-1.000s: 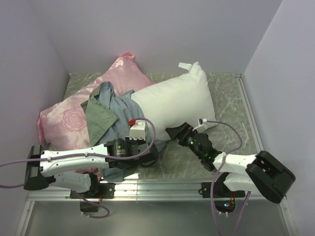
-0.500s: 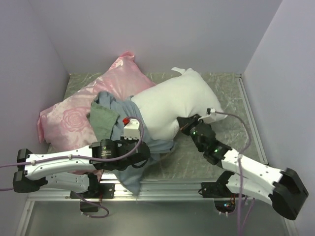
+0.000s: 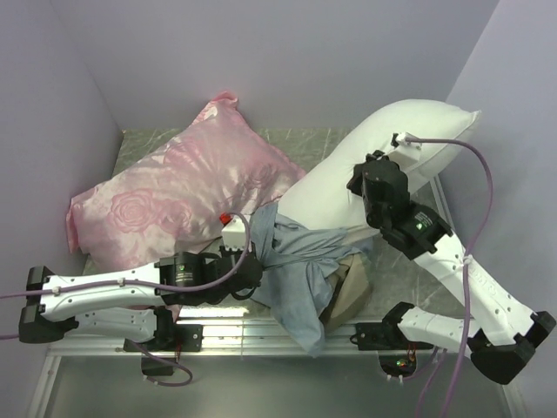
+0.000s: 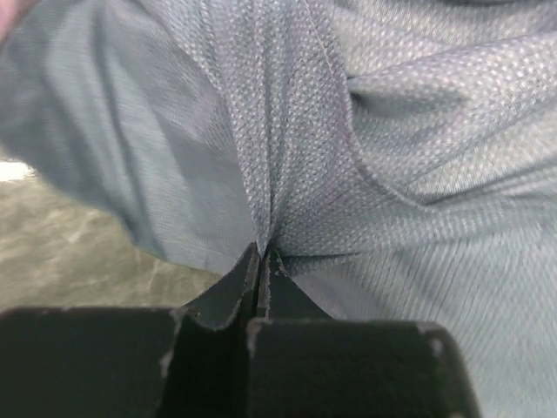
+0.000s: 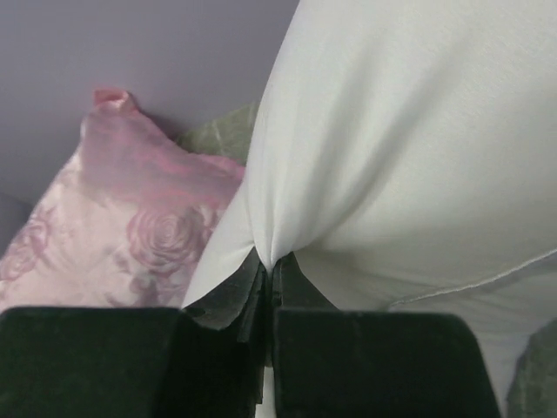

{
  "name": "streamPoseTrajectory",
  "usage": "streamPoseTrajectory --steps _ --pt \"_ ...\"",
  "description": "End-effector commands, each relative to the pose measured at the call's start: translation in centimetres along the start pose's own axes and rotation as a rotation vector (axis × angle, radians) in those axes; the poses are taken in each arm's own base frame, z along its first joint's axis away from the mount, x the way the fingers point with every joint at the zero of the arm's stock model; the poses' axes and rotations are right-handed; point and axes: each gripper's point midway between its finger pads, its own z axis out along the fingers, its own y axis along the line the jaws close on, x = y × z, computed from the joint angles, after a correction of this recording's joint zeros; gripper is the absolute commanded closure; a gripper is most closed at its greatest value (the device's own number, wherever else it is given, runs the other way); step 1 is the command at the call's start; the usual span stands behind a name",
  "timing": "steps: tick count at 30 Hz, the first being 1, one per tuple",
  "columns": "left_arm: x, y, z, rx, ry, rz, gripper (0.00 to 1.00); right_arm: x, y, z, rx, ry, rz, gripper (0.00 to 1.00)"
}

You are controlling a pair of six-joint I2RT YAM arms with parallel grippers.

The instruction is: Remove the pillowcase from the pillow

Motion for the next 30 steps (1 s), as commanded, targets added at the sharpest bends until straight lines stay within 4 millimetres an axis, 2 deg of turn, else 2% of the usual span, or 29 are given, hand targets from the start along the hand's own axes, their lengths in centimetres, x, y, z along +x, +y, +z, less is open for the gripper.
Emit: streamPoseTrajectory --steps 1,3,5,6,8,9,10,12,13,15,16,18,22,26,28,29,30 --pt "2.6 1.7 -0.7 0.016 0.091 0.022 0.99 -8.3 -0.6 0.1 0.072 -0.206 0.099 1.00" --pt "2.9 2.0 -0.7 0.025 0.096 0.017 1.00 -9.3 -0.4 0.4 0.076 -0.216 0.087 1.00" --pt "2.5 1.4 -0.8 0.049 0.085 0.007 1.00 -9.5 0.0 0.4 0.069 -0.206 0.080 1.00" --pt "1.9 0.7 -1.1 0.075 0.072 -0.003 0.96 -9.8 0.5 0.5 0.058 -0.202 0.084 1.00" --pt "0.6 -1.5 -1.7 0.159 0.046 -0.003 0.69 -9.1 0.9 0.6 0.049 -0.173 0.081 1.00" --pt "-0.4 -2.8 -2.4 0.206 0.026 -0.009 0.42 -8.6 1.0 0.8 0.050 -0.160 0.072 1.00" --pt "-0.5 -3.8 -3.0 0.247 0.020 0.015 0.35 -8.3 1.0 0.9 0.049 -0.153 0.068 1.00" --pt "-1.3 -5.8 -3.8 0.297 0.006 0.015 0.26 -7.4 1.0 1.3 0.052 -0.133 0.056 1.00" --pt "-0.9 -6.7 -4.3 0.315 0.014 0.036 0.25 -7.1 1.0 1.4 0.052 -0.128 0.053 1.00" --pt "-0.9 -7.7 -4.2 0.259 -0.010 0.069 0.23 -6.8 0.9 1.5 0.055 -0.119 0.050 1.00" --pt "-0.1 -8.6 -4.5 0.257 -0.005 0.067 0.22 -6.7 1.0 1.6 0.055 -0.117 0.052 1.00" --pt "0.6 -10.2 -3.7 0.214 -0.027 0.066 0.20 -6.7 0.9 1.3 0.051 -0.120 0.058 1.00" --pt "2.7 -12.9 -1.7 0.196 -0.029 0.034 0.18 -7.1 1.0 1.0 0.047 -0.123 0.060 1.00" --pt "4.6 -13.0 0.7 0.104 -0.027 0.071 0.17 -7.5 1.2 0.8 0.041 -0.124 0.054 1.00" --pt "5.5 -13.0 1.2 0.079 -0.012 0.074 0.33 -7.7 1.2 0.6 0.039 -0.128 0.047 1.00" --pt "6.2 -12.1 1.4 0.064 -0.005 0.086 0.65 -8.2 1.3 0.6 0.041 -0.136 0.042 1.00" --pt "6.4 -11.7 1.2 0.067 0.002 0.062 0.78 -8.5 1.4 0.6 0.044 -0.139 0.038 1.00"
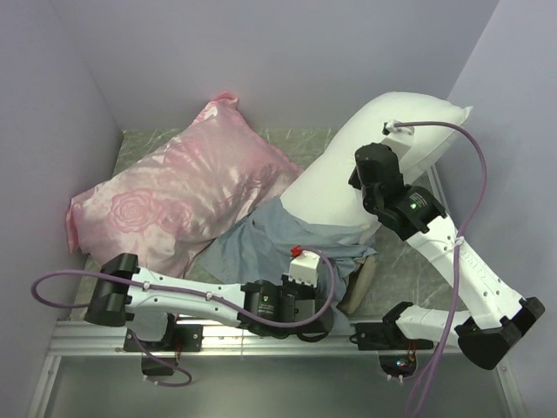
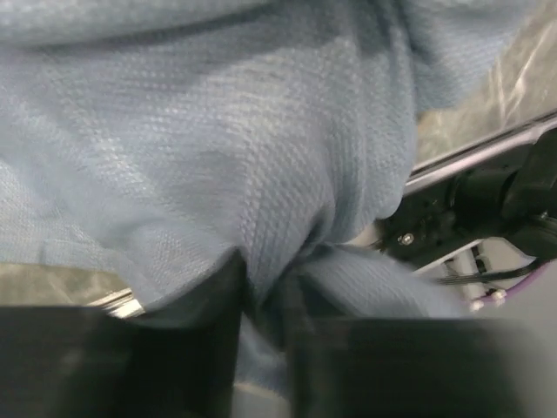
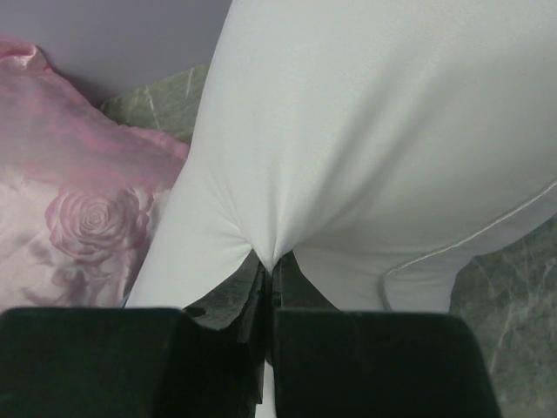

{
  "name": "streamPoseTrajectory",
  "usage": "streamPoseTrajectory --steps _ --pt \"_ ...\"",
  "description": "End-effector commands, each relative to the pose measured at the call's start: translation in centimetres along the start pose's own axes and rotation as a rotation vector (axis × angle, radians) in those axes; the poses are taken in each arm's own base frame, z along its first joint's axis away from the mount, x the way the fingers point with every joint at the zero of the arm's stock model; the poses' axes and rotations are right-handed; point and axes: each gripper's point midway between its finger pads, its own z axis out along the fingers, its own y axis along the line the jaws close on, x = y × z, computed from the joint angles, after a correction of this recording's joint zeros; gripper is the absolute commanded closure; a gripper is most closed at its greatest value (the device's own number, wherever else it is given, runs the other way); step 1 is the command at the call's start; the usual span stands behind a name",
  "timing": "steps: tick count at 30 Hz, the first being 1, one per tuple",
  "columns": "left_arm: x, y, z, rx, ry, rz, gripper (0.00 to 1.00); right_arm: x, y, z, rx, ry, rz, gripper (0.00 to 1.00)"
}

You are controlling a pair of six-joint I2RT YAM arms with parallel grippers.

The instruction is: Remove the pillowcase from the pillow

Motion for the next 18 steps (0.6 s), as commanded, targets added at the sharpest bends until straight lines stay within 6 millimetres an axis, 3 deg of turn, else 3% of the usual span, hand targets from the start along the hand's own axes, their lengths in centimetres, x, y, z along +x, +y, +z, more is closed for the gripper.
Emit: streamPoseTrajectory --steps 1,2,4,5,9,10,11,13,14,18 --pt "-0.6 0.5 -1.3 0.009 -0.028 -0.094 0.92 -9.5 1.4 -3.0 -0.064 -0.239 0.205 1.00" --pt "1.0 2.1 -0.8 -0.009 -0.001 -0.087 0.99 -10.3 1.5 -3.2 -0.065 -0.252 0.207 1.00" --pt "1.5 3.4 -1.5 0.001 0.013 -0.148 1.00 -11.1 1.1 -3.1 -0.052 -0.259 0.210 1.00" --pt "2.5 5.5 -1.7 -0.026 0.027 -0.145 1.00 -12.1 1.1 -3.3 -0.050 -0.274 0.221 1.00" --pt "4.6 10.2 -1.8 -0.113 0.049 -0.231 1.00 -16.3 0.1 -3.8 -0.036 -0.322 0.262 1.00" --pt "4.8 10.8 -1.8 -0.119 0.050 -0.243 0.99 -17.1 -0.4 -4.0 -0.019 -0.330 0.262 1.00" --pt "5.0 11.7 -1.9 -0.127 0.048 -0.254 1.00 -19.2 -0.3 -4.9 -0.029 -0.363 0.286 1.00" --pt "5.2 12.7 -1.9 -0.143 0.044 -0.281 1.00 -20.7 -0.6 -5.4 -0.018 -0.379 0.290 1.00" --pt "5.6 13.6 -1.9 -0.153 0.047 -0.287 0.99 -22.6 -0.7 -6.1 -0.017 -0.413 0.312 1.00" --pt "7.4 15.5 -2.1 -0.168 0.099 -0.326 0.99 -25.6 -1.3 -7.5 -0.011 -0.458 0.331 1.00"
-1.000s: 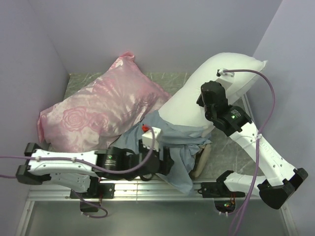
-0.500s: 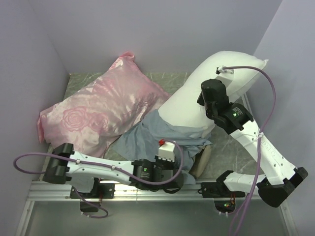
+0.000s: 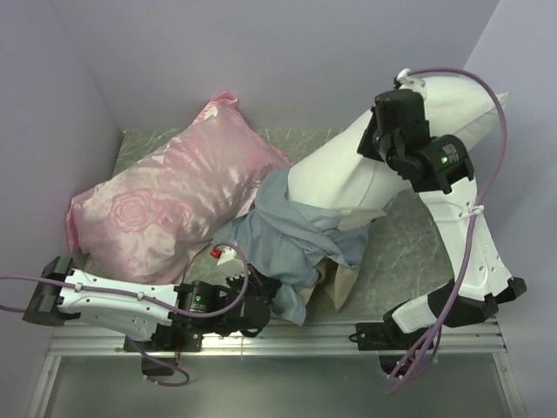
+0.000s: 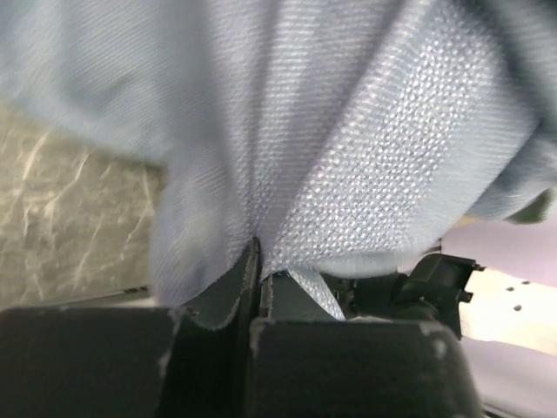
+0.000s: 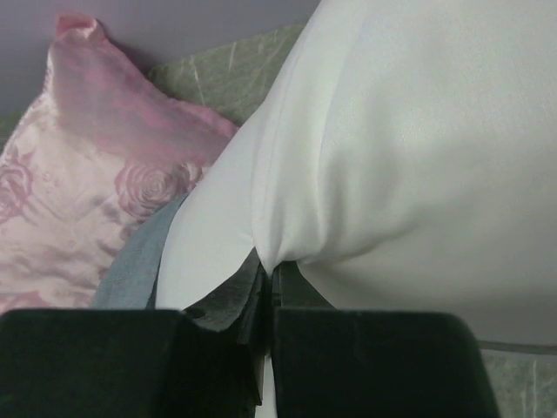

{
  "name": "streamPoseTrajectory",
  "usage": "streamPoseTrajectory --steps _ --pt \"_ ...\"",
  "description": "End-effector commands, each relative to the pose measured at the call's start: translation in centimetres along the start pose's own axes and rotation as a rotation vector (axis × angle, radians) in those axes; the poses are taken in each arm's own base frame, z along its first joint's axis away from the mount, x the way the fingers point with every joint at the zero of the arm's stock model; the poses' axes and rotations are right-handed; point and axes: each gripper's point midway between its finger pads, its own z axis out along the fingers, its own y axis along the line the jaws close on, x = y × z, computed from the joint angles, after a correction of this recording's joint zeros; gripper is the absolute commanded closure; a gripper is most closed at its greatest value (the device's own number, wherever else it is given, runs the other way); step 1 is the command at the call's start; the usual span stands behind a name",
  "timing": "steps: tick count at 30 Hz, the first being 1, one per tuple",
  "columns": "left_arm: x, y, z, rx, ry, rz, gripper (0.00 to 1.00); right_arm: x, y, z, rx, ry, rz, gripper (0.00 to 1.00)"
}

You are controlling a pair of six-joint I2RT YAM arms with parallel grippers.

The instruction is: Remove the pillowcase from the pillow

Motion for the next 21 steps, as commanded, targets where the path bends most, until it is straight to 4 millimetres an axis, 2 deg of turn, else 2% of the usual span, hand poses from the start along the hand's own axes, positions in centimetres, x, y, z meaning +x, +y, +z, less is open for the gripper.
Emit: streamPoseTrajectory --steps 1,5,10,16,19,20,21 --pt "3.7 11.4 -1.6 -0.274 0.208 0.241 0.99 -18.0 -3.9 -8.8 0.047 -0.649 0.353 1.00" --pt "3.9 12.6 -2.1 -0.285 0.240 0.231 0.99 -19.5 -4.0 -9.5 0.045 -0.688 0.377 1.00" --pt "3.7 13.3 -2.5 -0.312 0.239 0.228 1.00 -20.1 -3.8 -9.6 0.024 -0.707 0.380 1.00" --pt "0.7 9.7 -3.4 -0.215 0.174 0.191 0.98 -19.3 -2.4 -9.1 -0.045 -0.667 0.347 1.00" --pt "-1.2 4.8 -4.1 -0.084 0.141 0.220 0.67 -18.1 -1.8 -8.9 -0.082 -0.641 0.326 1.00" --pt "-1.8 2.2 -4.7 -0.022 0.138 0.214 0.48 -17.7 -1.4 -8.9 -0.094 -0.634 0.322 1.00" --pt "-2.1 0.7 -4.9 0.037 0.133 0.303 0.43 -17.4 -1.4 -8.9 -0.095 -0.630 0.318 1.00"
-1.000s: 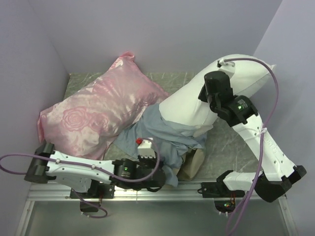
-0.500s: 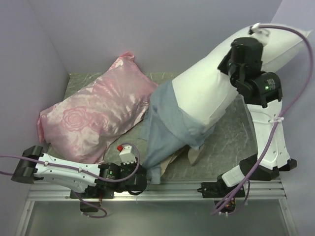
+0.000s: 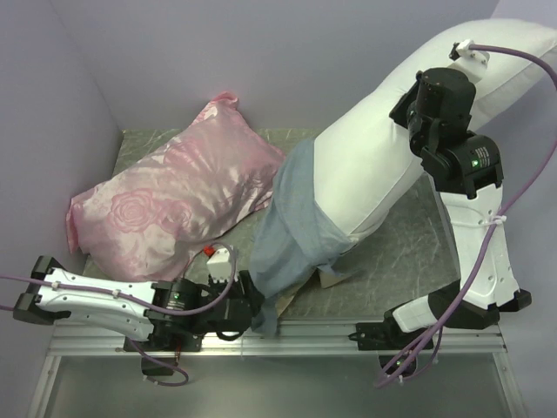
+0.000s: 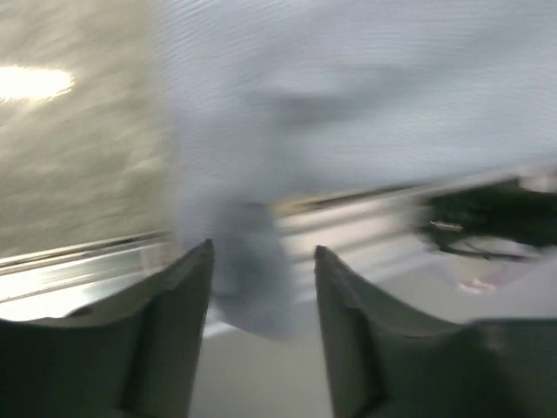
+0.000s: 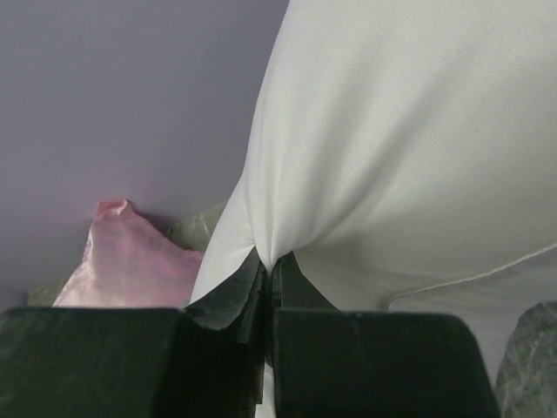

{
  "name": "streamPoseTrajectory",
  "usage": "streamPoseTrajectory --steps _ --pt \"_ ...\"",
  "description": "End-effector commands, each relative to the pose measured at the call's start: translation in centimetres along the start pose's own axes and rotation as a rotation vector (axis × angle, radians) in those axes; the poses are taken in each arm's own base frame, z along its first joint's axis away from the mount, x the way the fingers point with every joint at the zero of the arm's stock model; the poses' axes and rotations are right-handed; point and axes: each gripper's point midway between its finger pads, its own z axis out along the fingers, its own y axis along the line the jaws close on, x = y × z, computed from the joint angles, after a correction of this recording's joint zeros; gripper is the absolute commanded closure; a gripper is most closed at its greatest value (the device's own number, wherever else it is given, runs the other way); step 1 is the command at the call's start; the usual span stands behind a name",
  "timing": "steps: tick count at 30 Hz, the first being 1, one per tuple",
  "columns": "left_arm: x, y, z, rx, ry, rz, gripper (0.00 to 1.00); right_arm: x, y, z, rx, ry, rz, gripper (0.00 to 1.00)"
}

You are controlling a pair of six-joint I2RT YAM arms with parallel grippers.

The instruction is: Remove the pillowcase from the pillow

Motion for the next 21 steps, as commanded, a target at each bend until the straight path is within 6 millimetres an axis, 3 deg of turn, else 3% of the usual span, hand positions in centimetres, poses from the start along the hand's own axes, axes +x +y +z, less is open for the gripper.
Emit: streamPoseTrajectory --steps 1,2,4,6,8,13,14,16,17,19,20,21 --pt "-3.7 -6.6 -3.0 0.197 -0.085 0.101 0.38 -7.1 2.2 -3.7 -0.158 -0.229 0.190 1.00" --pt "-4.5 -8.8 -3.9 0.233 -0.097 0.099 0.31 -6.6 2.6 -3.8 -0.166 -0.218 0.179 1.00" --pt "-6.2 -12.0 -5.5 0.302 -0.140 0.155 0.27 -5.9 3.0 -3.9 -0.165 -0.209 0.151 1.00" --pt "-6.5 -13.5 -5.2 0.293 -0.174 0.208 0.22 -5.3 3.6 -4.1 -0.169 -0.201 0.136 1.00" --pt "-7.5 -14.5 -4.8 0.240 -0.237 0.219 0.18 -4.9 3.7 -4.4 -0.165 -0.198 0.127 1.00" --pt "-9.4 -13.1 -1.5 0.092 -0.285 0.192 0.23 -4.7 4.4 -4.9 -0.192 -0.184 0.124 1.00" --pt "-9.0 -12.0 -0.7 0.076 -0.263 0.194 0.39 -4.7 4.4 -4.9 -0.191 -0.184 0.124 1.00" --pt "-9.1 -9.8 0.7 0.033 -0.261 0.161 0.55 -5.0 4.3 -5.1 -0.191 -0.189 0.125 1.00" --pt "-9.5 -9.2 0.3 0.042 -0.258 0.119 0.69 -5.1 4.2 -5.2 -0.193 -0.192 0.128 1.00" --pt "-9.6 -6.3 1.5 -0.021 -0.260 0.096 0.85 -5.5 4.1 -5.5 -0.194 -0.200 0.131 1.00" --pt "-9.8 -5.5 1.3 -0.018 -0.253 0.061 0.98 -5.6 4.1 -5.5 -0.193 -0.201 0.133 1.00" --pt "-10.2 -4.6 1.7 -0.036 -0.256 0.035 1.00 -5.6 4.1 -5.5 -0.193 -0.202 0.131 1.00"
